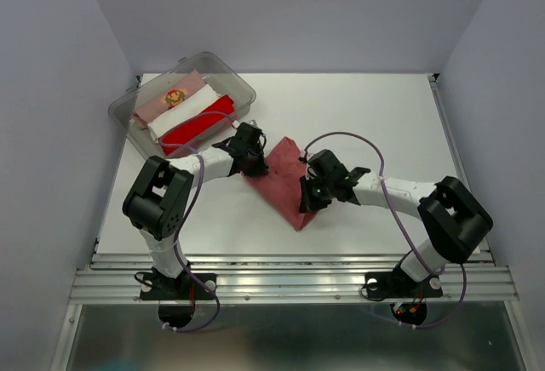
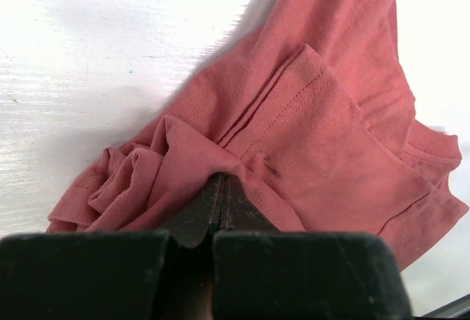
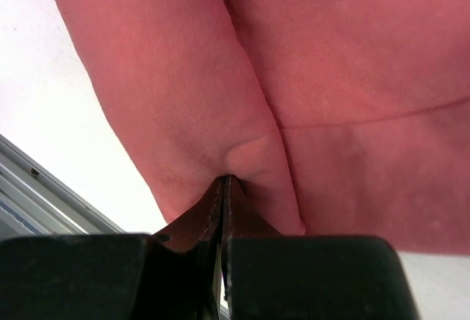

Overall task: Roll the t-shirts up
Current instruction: Roll the T-shirt to the center of the board.

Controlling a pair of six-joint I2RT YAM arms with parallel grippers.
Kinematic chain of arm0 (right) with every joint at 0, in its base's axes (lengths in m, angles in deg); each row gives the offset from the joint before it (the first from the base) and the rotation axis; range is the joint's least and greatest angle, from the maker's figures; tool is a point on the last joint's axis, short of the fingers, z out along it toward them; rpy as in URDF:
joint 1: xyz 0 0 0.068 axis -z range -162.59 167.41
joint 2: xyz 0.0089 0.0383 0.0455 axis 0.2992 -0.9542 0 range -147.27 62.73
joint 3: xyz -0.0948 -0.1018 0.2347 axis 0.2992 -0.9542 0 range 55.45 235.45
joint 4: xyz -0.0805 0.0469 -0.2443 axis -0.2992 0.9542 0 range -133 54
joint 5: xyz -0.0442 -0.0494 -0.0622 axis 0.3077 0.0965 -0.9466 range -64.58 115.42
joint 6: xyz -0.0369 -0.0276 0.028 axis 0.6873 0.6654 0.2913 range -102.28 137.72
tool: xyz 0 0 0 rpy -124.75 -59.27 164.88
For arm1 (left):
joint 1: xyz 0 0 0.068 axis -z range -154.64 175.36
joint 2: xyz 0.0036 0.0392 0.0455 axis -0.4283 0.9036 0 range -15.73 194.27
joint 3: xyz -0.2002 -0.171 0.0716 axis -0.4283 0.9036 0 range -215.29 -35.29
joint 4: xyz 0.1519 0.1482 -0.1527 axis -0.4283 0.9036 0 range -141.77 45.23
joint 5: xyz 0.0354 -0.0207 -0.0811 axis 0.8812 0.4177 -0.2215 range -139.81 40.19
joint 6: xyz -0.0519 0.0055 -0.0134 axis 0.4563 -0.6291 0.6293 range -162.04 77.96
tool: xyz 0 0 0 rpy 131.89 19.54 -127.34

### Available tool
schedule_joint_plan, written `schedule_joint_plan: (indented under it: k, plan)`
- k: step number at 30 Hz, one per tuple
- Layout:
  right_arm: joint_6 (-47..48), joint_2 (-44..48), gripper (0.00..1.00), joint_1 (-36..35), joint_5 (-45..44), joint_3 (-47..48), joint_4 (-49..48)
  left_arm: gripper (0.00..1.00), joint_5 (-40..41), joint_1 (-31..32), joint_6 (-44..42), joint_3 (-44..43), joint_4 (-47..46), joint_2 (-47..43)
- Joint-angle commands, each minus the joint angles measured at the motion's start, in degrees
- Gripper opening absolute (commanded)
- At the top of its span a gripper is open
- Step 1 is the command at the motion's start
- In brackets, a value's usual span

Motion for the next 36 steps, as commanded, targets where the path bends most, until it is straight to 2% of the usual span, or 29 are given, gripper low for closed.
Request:
schedule_joint_plan:
  k: [1,3,7,16,21,26,31,36]
  plan:
    - [1.1,4.7,0.01,-0.1,-4.8,1.8,8.1,0.00,2.2,-0.2,-2.7,0.6,1.8,-2.5]
    - [-1.4,8.5,0.02,-0.1,-4.6,3.9,7.7,0.00,2.8,-0.3,-3.1,0.1,2.6,-3.3]
    - [-4.6,8.7,0.03,-0.6,-1.2,7.0,2.2,0.00,2.6,-0.3,-3.4,-0.8,3.0,-2.4]
    - [-8.2,-1.4,0.01,-0.6,3.5,11.6,-9.5,0.00,1.9,-0.3,-3.0,0.4,2.0,-1.5]
    - [-9.9,-6.8,0.01,-0.6,3.5,8.2,-18.6,0.00,1.4,-0.2,-3.0,-0.1,2.0,-1.4]
    - [-10.6,-12.6,0.01,-0.6,-2.9,2.0,-18.8,0.00,1.3,-0.2,-3.4,-0.8,2.6,-2.3]
    - [-10.7,-11.9,0.01,-0.6,-6.8,-0.5,-18.1,0.00,2.2,-0.3,-4.6,-3.5,5.0,-4.2]
    - [-9.5,-10.8,0.01,-0.6,-8.5,0.0,-15.4,0.08,7.0,-0.3,-5.9,-7.7,10.5,-8.4]
